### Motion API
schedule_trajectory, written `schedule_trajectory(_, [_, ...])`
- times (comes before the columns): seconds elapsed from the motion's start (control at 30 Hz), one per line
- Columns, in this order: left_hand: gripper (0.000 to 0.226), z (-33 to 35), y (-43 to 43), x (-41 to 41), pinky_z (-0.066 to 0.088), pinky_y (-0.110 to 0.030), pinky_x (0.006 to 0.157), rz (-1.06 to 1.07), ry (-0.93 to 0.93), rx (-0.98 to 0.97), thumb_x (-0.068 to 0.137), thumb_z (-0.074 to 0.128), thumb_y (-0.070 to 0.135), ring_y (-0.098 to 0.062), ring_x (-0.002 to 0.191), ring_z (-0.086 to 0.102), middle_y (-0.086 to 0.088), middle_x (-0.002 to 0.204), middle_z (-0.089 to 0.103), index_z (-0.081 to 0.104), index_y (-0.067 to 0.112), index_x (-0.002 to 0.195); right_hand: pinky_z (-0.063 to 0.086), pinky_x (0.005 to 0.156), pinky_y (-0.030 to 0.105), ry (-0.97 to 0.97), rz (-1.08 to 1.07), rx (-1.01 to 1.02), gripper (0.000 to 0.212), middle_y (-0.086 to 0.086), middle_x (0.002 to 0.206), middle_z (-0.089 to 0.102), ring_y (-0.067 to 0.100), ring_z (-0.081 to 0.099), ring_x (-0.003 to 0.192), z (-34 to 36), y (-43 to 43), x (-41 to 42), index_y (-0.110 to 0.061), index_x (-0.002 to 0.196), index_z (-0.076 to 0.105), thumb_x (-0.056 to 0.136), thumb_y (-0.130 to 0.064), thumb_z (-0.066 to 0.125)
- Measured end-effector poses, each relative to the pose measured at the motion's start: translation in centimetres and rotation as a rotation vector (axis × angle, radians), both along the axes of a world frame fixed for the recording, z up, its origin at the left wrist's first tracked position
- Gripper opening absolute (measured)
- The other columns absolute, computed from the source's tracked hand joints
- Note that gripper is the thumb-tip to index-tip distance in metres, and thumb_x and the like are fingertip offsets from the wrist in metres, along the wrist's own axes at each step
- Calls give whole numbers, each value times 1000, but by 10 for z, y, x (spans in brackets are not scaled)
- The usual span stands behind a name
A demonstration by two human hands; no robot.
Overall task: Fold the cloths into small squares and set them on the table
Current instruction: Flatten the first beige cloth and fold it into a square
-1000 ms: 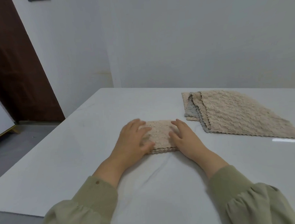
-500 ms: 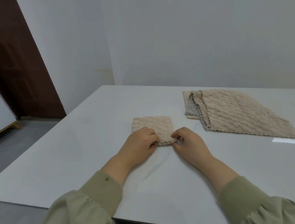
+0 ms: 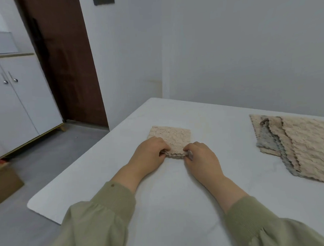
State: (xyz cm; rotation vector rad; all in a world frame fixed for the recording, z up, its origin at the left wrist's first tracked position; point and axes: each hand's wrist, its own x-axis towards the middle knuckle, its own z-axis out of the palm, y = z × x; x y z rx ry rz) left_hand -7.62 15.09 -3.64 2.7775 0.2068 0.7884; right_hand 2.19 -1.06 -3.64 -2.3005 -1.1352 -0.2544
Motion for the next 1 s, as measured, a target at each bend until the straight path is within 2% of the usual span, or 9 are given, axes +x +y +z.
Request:
schedule_trajectory(0.07, [21,1,18,-5,44,-26,83,41,20,-18,81,66,10,-16,97,56,4,98,66,71,16,100,44,80,33,0,19,4,21,-1,104,61,19,52,102,0,20,-4,-16,106,62,87,-16,54])
schedule_trajectory(0.2, [21,2,50,-11,39,-21,86,147,23,-38,81,65,9,-17,101,54,1,100,67,72,15,101,45,77,34,-18,33,-8,21,-1,102,60,20,51,99,0,56,-12,-16,106,61,88,-18,51])
schedule_trajectory(0.43, [25,-2,73,-4,33,-18,82,267,-22,-103,80,62,2,-19,103,53,0,102,68,72,15,98,44,73,35,1,11,4,20,2,99,60,22,51,97,-1,94,-9,-14,103,61,87,-16,50])
schedule_trajectory(0.6, [27,-2,81,-2,40,-30,88,310,-9,-118,79,60,2,-22,103,53,1,103,68,73,16,98,44,76,34,-6,32,1,20,2,101,60,22,51,98,-2,105,-5,-14,104,61,87,-17,50])
schedule_trajectory(0.83, [27,1,86,-2,30,-15,80,313,-5,-155,79,60,2,-17,102,53,2,102,68,73,16,98,43,78,35,14,66,42,19,4,98,62,25,52,97,-2,107,-3,-12,101,64,86,-17,54])
schedule_trajectory(1.0, [22,0,77,-3,41,-32,89,294,-4,-67,76,67,8,-23,101,55,-1,99,69,73,14,96,43,79,35,29,61,53,18,4,100,61,24,52,98,-1,103,-5,-12,101,63,85,-18,55])
